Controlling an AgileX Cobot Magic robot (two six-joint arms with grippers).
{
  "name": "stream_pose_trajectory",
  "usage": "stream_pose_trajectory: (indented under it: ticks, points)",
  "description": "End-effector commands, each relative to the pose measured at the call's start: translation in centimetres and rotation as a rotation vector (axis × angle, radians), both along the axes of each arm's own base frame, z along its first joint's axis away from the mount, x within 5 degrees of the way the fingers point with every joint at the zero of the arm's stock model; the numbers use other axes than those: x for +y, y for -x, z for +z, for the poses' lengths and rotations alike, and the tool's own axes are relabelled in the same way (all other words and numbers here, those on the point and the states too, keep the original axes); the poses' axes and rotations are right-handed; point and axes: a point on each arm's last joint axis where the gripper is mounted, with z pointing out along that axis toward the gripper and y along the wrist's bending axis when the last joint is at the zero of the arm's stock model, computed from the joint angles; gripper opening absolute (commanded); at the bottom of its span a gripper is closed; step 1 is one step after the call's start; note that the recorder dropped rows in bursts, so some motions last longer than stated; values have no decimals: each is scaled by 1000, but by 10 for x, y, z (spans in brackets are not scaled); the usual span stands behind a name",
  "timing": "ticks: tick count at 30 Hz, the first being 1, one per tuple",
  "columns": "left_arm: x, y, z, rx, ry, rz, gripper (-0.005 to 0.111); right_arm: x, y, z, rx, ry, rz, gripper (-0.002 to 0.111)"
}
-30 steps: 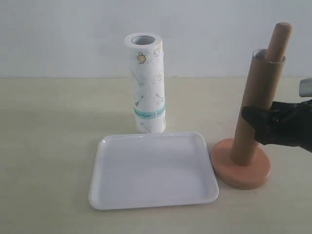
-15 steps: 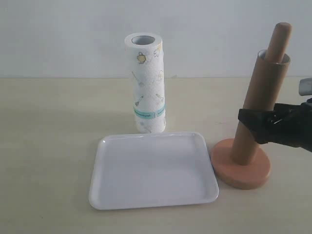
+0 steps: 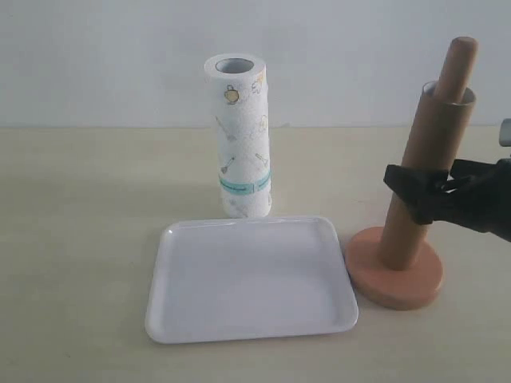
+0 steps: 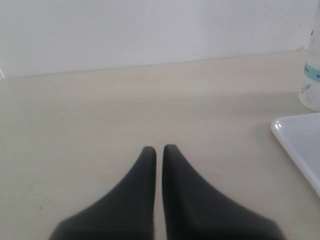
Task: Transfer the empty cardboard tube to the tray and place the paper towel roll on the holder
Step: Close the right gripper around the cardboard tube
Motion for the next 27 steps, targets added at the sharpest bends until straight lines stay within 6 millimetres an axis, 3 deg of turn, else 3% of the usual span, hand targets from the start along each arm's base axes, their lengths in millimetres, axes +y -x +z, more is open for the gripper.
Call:
stream_pose_trajectory:
  ticks: [1,8,13,27]
  points:
    - [0,0,0,-4,0,0,4,-2,-2,5,-14,-73,-34,105]
    - [0,0,0,-4,0,0,4,-4,-4,6,-13,-112,-77,105]
    - [0,0,0,-4,0,0,4,-2,-3,5,-65,12,-27,105]
    - [0,0,0,-4,0,0,4,5,-17,12,-28,137,109,105]
